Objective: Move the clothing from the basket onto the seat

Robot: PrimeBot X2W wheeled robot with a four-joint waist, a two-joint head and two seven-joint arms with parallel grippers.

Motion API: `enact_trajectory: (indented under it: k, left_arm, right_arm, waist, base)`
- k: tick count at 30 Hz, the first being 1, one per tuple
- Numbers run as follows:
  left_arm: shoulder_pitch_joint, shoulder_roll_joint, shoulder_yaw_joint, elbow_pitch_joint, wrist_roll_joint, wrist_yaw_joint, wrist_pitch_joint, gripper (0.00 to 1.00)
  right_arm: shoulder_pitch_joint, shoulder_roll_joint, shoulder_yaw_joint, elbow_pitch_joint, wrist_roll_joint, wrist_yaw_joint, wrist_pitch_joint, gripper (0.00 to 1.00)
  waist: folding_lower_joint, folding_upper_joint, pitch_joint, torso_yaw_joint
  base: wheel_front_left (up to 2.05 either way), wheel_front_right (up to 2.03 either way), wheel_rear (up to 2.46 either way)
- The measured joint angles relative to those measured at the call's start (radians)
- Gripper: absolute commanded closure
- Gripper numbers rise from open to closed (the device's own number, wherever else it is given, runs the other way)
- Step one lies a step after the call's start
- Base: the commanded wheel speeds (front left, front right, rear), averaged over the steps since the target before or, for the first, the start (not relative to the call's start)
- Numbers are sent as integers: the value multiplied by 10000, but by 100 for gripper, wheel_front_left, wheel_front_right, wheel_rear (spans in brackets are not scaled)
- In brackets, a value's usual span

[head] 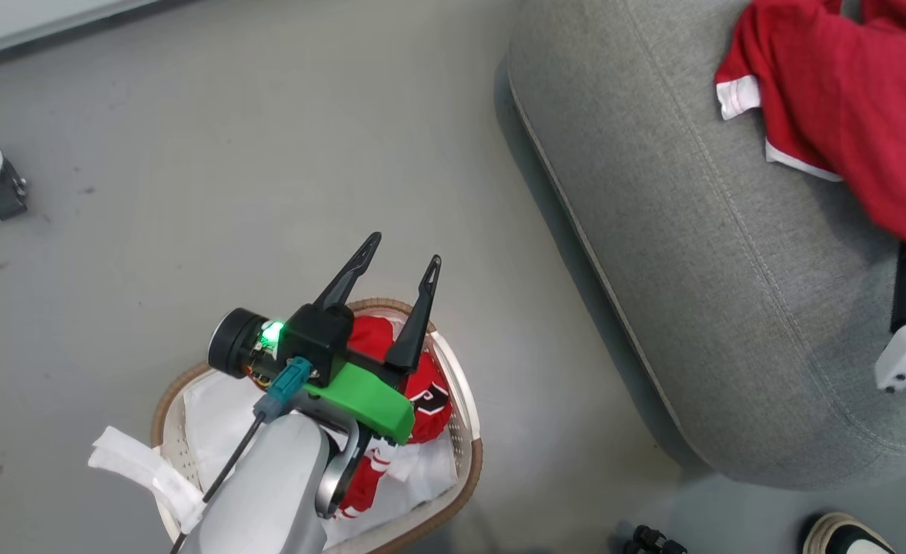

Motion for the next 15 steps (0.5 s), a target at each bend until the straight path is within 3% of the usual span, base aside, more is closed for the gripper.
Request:
enact_trajectory:
  k: [15]
  left_arm:
    - [995,-238,1417,-90,134,0,0,0]
  right_arm:
    - [1198,974,1866,-1028,731,0,0,0]
  waist:
    - [0,0,-1118,874]
  base:
    - [0,0,0]
